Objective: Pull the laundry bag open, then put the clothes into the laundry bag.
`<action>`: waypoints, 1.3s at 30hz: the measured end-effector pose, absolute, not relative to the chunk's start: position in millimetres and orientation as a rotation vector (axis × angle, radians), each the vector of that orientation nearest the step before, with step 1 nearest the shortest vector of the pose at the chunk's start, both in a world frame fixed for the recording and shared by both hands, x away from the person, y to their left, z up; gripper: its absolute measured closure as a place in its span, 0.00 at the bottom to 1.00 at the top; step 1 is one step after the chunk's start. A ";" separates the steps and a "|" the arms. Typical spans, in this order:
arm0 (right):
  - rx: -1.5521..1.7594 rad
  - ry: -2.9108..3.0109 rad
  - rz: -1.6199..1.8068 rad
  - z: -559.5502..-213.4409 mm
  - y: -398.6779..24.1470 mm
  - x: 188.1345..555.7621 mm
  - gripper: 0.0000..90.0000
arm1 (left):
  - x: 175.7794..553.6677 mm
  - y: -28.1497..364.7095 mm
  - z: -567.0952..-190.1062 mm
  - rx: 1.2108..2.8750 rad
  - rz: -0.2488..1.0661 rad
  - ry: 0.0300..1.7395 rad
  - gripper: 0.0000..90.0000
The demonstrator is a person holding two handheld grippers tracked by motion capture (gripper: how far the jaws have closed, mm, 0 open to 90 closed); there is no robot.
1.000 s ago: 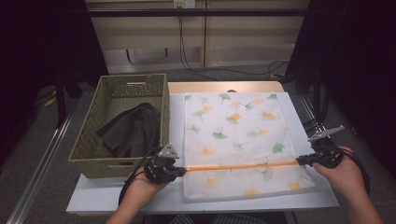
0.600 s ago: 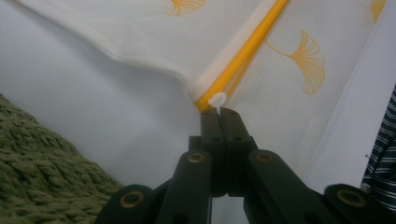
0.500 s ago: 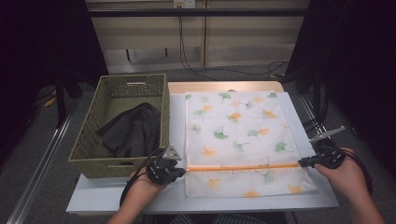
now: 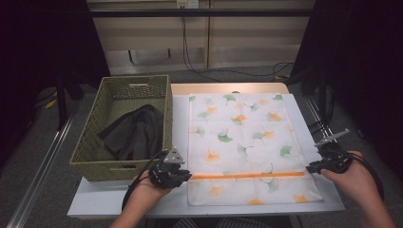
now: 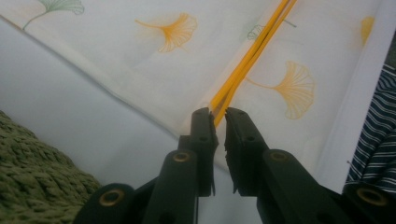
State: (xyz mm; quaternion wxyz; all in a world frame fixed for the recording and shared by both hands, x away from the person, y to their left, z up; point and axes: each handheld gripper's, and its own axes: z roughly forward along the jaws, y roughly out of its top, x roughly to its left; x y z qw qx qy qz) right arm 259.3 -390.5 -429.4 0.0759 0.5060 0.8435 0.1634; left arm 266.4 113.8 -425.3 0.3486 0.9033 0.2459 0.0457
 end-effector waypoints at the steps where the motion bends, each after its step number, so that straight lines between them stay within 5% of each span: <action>1: 1.512 2.517 0.502 -427.9 -390.9 258.6 0.79 | 265.4 114.7 -423.6 2.324 0.130 0.648 0.88; 16: 1.223 2.472 0.819 -391.5 -355.4 249.5 0.75 | 262.6 115.3 -413.3 2.210 0.152 0.624 0.66; 39: 0.997 2.642 0.874 -395.8 -293.1 271.0 0.60 | 261.5 111.4 -409.6 2.165 0.146 0.635 0.59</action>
